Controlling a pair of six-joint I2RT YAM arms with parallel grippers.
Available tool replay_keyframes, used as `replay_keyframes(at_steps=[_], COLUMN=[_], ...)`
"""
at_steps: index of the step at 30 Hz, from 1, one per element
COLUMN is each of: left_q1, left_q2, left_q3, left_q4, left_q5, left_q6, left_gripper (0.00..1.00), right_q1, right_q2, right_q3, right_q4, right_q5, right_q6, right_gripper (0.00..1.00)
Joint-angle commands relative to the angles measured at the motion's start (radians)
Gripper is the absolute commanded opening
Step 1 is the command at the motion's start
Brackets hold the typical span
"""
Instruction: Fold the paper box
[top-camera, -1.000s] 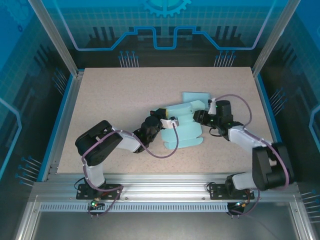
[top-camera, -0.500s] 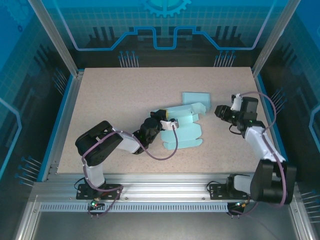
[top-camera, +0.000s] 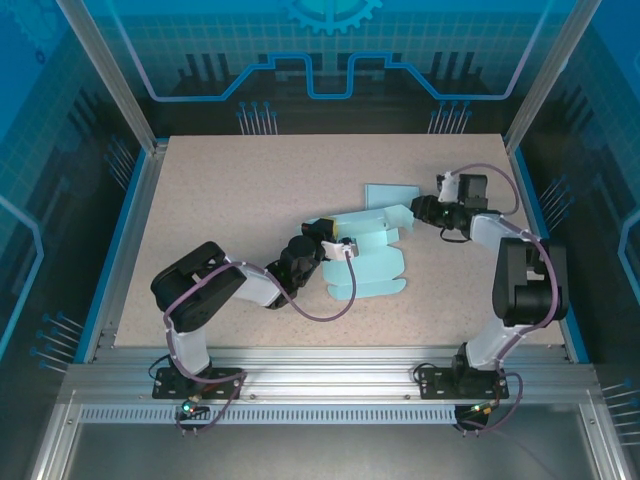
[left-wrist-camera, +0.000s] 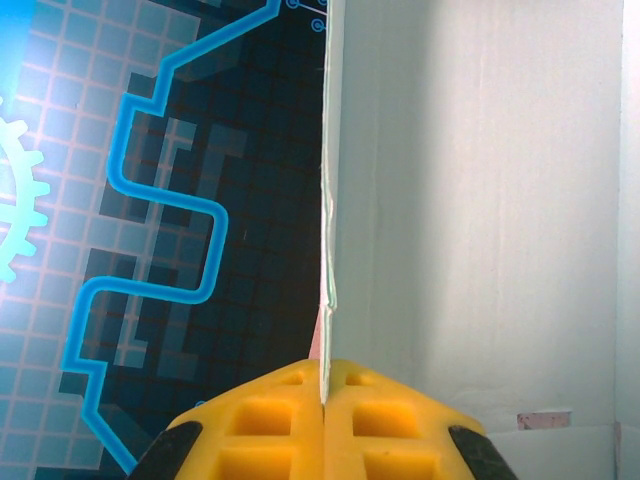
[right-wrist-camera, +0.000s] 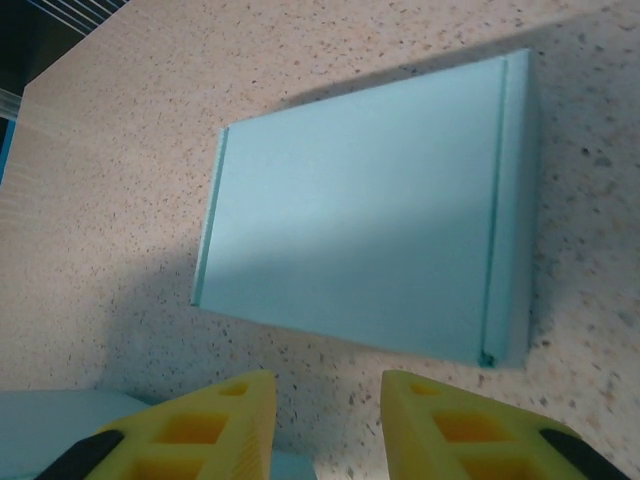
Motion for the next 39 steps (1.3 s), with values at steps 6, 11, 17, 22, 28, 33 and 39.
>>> replay_keyframes(at_steps=[6, 11, 17, 22, 28, 33, 39], left_q1=[-0.008, -0.009, -0.008, -0.008, -0.007, -0.007, -0.009], left_q2=[0.029, 0.070, 0.126, 0.137, 0.147, 0.156, 0.160], left_q3=[-0.001, 0.022, 0.036, 0.033, 0.039, 0.038, 0.035], left_q4=[0.031, 0.032, 0.072, 0.074, 0.088, 0.103, 0.123], left_q5=[0.007, -0.008, -0.024, -0.032, -0.041, -0.043, -0.043], left_q6=[0.010, 0.050, 0.109, 0.125, 0.136, 0.142, 0.151], left_gripper=[0.00, 0.00, 0.00, 0.00, 0.00, 0.00, 0.00], right_q1=[0.025, 0.046, 0.077, 0.090, 0.109, 0.149, 0.186], right_q2=[0.020, -0.055, -0.115, -0.149, -0.171, -0.226, -0.266], right_q3=[0.004, -0.087, -0.168, -0.232, -0.292, -0.361, -0.400], right_q4=[0.060, 0.099, 0.099, 0.131, 0.153, 0.173, 0.167], right_q5=[-0.099, -0.099, -0.056, -0.033, -0.026, 0.018, 0.060], right_q6=[-0.022, -0.019, -0.025, -0.010, 0.007, 0.025, 0.034], right_gripper=[0.37, 0.37, 0.37, 0.37, 0.37, 0.38, 0.42])
